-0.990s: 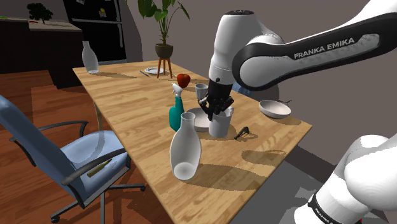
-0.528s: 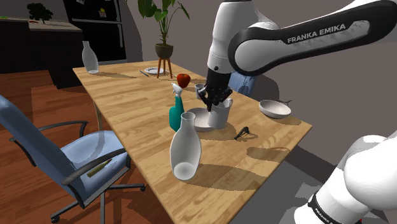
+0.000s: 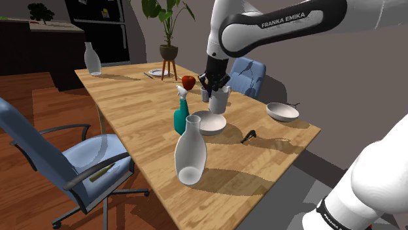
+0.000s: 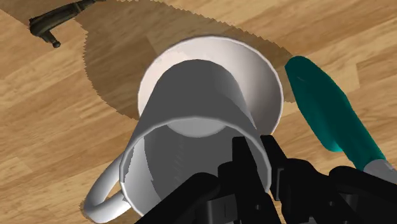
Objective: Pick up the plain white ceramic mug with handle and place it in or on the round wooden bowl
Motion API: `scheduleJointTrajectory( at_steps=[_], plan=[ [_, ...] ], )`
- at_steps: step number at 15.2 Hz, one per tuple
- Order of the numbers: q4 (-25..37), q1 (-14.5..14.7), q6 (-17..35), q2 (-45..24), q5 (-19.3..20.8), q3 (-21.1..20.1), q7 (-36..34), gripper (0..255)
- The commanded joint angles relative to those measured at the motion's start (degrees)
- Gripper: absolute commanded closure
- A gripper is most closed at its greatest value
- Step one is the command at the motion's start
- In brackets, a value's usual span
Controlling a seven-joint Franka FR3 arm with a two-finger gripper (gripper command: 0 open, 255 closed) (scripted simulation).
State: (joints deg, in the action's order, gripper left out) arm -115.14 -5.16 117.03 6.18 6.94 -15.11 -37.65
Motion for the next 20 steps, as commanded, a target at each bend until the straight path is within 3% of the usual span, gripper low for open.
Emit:
scheduleJointTrajectory(
  at_steps=[1,5,20],
  plan=[
    [3.9,-0.8,-0.8,-3.1,0.7,0.8,1.5,255],
    [13.6,-2.1,-3.2,-10.2,1.9,2.1,4.1,255],
    [4.8,-2.1,7.7,-12.4,3.4,2.3,2.1,255]
  ],
)
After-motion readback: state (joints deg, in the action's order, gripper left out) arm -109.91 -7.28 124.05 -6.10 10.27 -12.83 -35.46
